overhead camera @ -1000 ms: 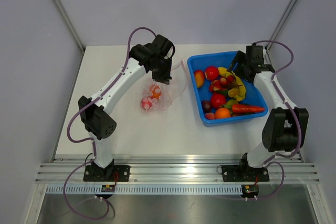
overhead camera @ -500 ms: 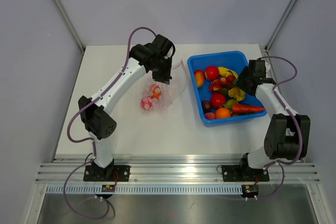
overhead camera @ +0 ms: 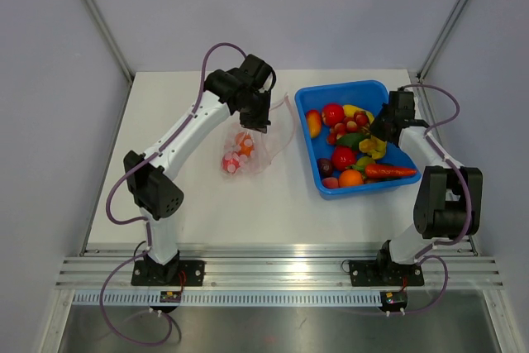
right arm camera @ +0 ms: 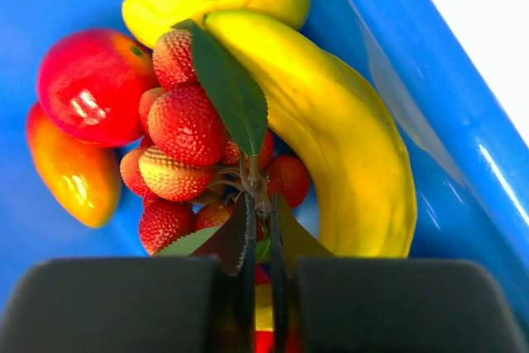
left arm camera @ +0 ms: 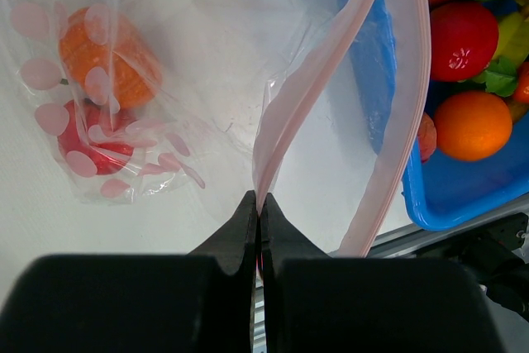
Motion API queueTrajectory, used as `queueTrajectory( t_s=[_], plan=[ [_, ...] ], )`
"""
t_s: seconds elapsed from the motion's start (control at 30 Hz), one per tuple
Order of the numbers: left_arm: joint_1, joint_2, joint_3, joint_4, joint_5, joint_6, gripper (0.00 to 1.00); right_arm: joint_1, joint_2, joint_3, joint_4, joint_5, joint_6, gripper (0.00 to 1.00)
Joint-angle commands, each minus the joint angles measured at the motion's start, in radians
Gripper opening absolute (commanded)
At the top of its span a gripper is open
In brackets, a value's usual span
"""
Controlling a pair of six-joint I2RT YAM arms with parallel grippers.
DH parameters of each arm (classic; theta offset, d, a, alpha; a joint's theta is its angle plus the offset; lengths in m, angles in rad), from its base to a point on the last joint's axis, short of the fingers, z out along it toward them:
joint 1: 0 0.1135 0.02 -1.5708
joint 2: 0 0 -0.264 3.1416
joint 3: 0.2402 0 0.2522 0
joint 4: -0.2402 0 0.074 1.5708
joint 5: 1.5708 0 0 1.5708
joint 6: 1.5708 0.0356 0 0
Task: Place the food in the zip-top bag and seal the zipper
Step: Pick up the fake fruit from the bin, then place the fake fruit in the zipper food storage bag.
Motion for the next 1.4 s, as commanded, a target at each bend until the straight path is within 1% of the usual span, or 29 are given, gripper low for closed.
queueTrajectory(
  t_s=[0.0, 0.1, 0.27, 0.43, 0.57, 0.7, 0.73, 0.8, 0.93, 0.97, 1.07, 1.2, 1.37],
  plan=[
    [0.001, 0.014, 0.034, 0.024, 0.019, -0.005, 0.00, -0.004, -0.032, 0.044, 0.042, -0.011, -0.012, 0.00],
    [0.001, 0.018, 0.041, 0.039, 0.033, -0.010, 0.00, -0.004, -0.068, 0.077, 0.010, 0.006, -0.026, 0.00],
    [0.001, 0.053, 0.097, 0.030, 0.048, -0.019, 0.00, -0.004, -0.196, 0.146, -0.038, -0.009, -0.031, 0.00],
    [0.001, 0.077, 0.160, 0.016, 0.062, -0.022, 0.00, -0.004, -0.304, 0.250, -0.153, -0.026, -0.068, 0.00],
    [0.001, 0.085, 0.179, 0.012, 0.068, -0.024, 0.00, 0.005, -0.386, 0.318, -0.204, -0.123, -0.054, 0.00],
    [0.002, 0.076, 0.168, 0.010, 0.062, -0.012, 0.00, 0.034, -0.444, 0.372, -0.239, -0.195, -0.032, 0.00],
    [0.004, 0.073, 0.165, 0.010, 0.062, -0.010, 0.00, 0.042, -0.461, 0.378, -0.238, -0.233, -0.025, 0.00],
    [0.008, 0.067, 0.154, 0.013, 0.067, -0.006, 0.00, 0.089, -0.484, 0.381, -0.230, -0.270, 0.003, 0.00],
    [0.011, 0.048, 0.117, 0.035, 0.082, -0.006, 0.00, 0.186, -0.498, 0.372, -0.201, -0.292, 0.049, 0.00],
    [0.011, 0.045, 0.111, 0.036, 0.084, -0.006, 0.00, 0.235, -0.498, 0.370, -0.183, -0.293, 0.067, 0.00],
    [0.011, 0.039, 0.110, 0.032, 0.082, -0.004, 0.00, 0.314, -0.478, 0.370, -0.153, -0.293, 0.090, 0.00],
    [0.013, 0.022, 0.102, 0.030, 0.077, -0.004, 0.00, 0.375, -0.435, 0.329, -0.089, -0.316, 0.141, 0.00],
    [0.014, 0.010, 0.100, 0.028, 0.076, -0.001, 0.00, 0.436, -0.378, 0.252, -0.032, -0.287, 0.167, 0.00]
  ],
)
